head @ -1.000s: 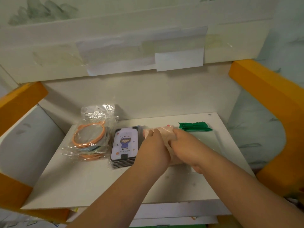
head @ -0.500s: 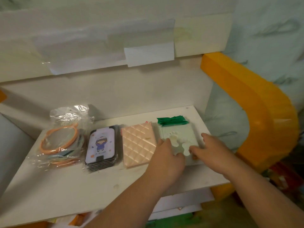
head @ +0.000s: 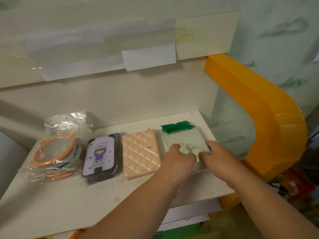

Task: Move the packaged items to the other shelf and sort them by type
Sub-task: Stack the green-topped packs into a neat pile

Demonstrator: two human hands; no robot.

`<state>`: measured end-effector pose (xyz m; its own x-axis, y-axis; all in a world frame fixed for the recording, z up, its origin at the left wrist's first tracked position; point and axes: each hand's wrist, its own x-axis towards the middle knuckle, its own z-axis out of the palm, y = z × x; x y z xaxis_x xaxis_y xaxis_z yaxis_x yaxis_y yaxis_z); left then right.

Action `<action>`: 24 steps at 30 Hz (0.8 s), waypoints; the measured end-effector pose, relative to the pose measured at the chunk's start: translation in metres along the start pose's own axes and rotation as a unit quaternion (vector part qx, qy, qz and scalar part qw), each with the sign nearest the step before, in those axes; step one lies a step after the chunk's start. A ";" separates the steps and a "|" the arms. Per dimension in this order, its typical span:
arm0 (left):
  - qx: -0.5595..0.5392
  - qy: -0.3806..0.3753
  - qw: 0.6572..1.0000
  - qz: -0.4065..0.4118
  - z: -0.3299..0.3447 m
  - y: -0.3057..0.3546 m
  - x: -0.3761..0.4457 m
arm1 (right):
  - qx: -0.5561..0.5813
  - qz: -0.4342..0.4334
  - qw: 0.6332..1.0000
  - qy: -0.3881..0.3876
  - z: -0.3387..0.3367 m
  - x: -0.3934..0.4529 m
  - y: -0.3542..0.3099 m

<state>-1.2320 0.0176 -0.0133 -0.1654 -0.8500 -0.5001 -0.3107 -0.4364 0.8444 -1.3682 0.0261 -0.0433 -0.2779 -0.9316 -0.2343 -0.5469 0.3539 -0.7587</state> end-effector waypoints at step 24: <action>0.059 -0.032 0.964 0.257 -0.028 -0.005 0.007 | 0.302 -0.106 0.947 0.034 0.002 -0.017 0.010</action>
<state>-1.2056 0.0063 -0.0158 -0.3830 -0.9231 -0.0351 -0.2755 0.0779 0.9581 -1.3673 0.0449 -0.0484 -0.2736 -0.9617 -0.0136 -0.0500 0.0284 -0.9983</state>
